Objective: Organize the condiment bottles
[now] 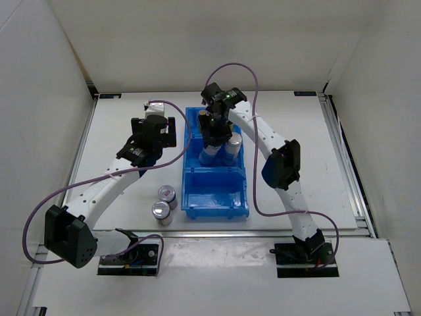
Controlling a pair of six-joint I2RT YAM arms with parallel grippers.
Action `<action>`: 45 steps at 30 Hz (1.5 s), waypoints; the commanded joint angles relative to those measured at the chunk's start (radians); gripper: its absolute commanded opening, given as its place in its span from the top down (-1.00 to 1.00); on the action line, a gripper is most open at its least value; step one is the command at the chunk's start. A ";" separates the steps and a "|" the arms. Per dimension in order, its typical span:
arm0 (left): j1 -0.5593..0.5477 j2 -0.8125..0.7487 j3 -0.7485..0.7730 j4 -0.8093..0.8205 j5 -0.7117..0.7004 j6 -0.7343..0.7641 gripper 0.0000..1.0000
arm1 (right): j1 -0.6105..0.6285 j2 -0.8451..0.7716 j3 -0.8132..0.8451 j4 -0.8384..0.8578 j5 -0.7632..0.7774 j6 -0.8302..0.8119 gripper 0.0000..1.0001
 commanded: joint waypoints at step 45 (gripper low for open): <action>-0.033 0.062 0.024 -0.655 0.546 -0.296 -1.00 | -0.002 -0.860 -0.826 0.422 0.008 -0.036 -0.99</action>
